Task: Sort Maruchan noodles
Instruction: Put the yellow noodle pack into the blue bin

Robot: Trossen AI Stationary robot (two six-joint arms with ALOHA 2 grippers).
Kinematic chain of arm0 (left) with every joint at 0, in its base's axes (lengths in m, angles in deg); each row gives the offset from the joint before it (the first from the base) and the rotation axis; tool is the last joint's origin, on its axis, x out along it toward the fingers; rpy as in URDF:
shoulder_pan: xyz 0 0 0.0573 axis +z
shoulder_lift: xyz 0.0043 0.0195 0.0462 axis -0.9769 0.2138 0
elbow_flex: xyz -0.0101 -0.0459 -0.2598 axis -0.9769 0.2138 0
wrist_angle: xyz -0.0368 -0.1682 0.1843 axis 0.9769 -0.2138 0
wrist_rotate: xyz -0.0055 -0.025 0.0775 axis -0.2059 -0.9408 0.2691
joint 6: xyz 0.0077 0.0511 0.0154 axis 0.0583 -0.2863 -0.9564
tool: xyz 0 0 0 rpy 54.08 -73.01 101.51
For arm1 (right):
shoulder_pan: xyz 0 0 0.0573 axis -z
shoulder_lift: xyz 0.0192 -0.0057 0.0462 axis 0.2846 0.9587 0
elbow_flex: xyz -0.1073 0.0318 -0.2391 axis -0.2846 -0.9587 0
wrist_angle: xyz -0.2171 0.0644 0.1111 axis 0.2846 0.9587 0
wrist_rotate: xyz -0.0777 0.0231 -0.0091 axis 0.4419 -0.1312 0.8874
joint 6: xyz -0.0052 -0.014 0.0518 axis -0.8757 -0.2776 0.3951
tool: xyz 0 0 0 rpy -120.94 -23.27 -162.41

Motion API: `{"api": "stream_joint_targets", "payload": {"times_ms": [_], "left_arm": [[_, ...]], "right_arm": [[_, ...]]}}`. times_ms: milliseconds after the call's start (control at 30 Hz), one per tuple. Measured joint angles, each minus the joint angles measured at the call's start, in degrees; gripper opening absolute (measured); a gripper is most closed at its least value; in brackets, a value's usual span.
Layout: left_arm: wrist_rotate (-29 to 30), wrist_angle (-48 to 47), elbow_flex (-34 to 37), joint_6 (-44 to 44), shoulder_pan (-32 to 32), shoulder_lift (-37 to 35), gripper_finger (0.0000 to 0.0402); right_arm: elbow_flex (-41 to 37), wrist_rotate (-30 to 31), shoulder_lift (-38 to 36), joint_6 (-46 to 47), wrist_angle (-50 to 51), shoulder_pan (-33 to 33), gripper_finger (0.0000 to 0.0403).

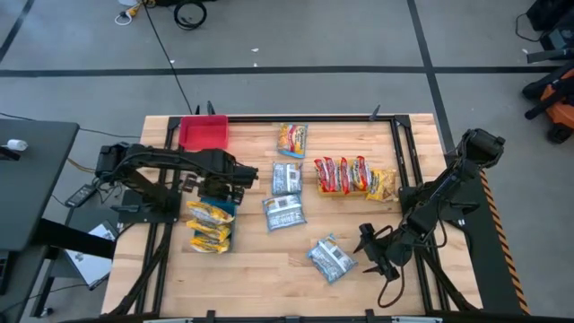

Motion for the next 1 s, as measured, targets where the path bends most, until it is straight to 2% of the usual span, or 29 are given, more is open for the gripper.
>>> {"api": "stream_joint_targets", "payload": {"times_ms": [100, 300, 433, 800, 1000], "left_arm": [[-3.1, 2.3, 0.7, -1.1, -0.1, 0.0, 0.0091], [-2.9, 4.6, 0.7, -1.1, -0.1, 0.5, 0.0086], [-3.3, 5.4, 0.7, -1.8, 0.0, 4.0, 0.0086], [-8.6, 5.4, 0.7, -5.6, 0.3, 14.0, 0.0086], [-4.9, 0.5, -1.5, -8.9, 0.9, 12.9, 0.0086]], "right_arm": [[0.0, 1.0, 0.0, 0.1, 0.0, 0.0, 0.0316], [0.0, 2.7, 0.0, 1.1, 0.1, 0.0, 0.0316], [0.0, 4.8, 0.0, 1.4, 0.3, 0.0, 0.0316], [0.0, 5.5, 0.0, 2.8, 0.7, 0.0, 0.0316], [0.0, 7.8, 0.0, 2.7, 1.3, 0.0, 0.0316]]}}
